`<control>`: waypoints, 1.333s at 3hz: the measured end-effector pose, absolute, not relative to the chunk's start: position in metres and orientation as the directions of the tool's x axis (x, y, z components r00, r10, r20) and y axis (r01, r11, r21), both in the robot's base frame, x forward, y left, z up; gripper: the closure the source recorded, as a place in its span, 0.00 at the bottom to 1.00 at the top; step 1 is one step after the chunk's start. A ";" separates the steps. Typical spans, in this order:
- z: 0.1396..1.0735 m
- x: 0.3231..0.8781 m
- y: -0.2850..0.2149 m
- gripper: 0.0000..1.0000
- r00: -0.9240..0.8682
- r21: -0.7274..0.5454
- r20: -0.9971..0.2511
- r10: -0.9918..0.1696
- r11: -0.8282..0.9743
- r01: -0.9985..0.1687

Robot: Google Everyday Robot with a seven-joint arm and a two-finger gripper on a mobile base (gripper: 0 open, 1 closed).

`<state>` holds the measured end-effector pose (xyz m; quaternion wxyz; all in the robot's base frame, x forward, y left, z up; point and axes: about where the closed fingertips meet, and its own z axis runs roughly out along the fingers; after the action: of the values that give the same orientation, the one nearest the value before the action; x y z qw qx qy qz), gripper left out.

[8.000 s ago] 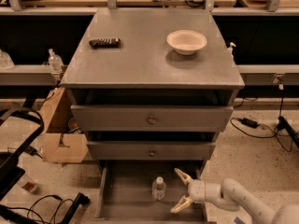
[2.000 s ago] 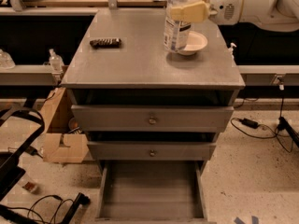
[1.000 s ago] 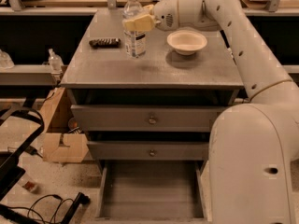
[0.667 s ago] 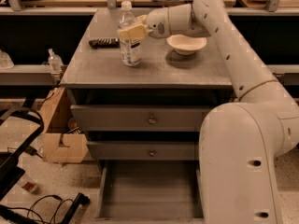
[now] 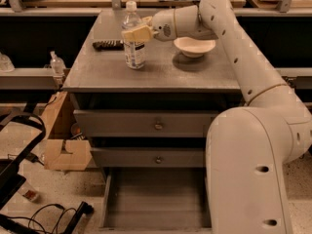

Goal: Pick blue plastic bottle from bottom drawer and place on counter

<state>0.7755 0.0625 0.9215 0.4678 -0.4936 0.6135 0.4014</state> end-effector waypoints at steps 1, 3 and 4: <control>0.923 0.775 0.063 0.65 -0.075 0.031 -0.970 -0.230 0.190 -0.981; 0.921 0.775 0.068 0.18 -0.077 0.034 -0.970 -0.230 0.183 -0.982; 0.921 0.775 0.068 0.00 -0.077 0.034 -0.970 -0.230 0.183 -0.983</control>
Offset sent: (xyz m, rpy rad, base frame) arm 0.0000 0.0000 0.0011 0.0000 0.0000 0.0000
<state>0.7751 0.0680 0.9208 0.4653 -0.4951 0.6124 0.4041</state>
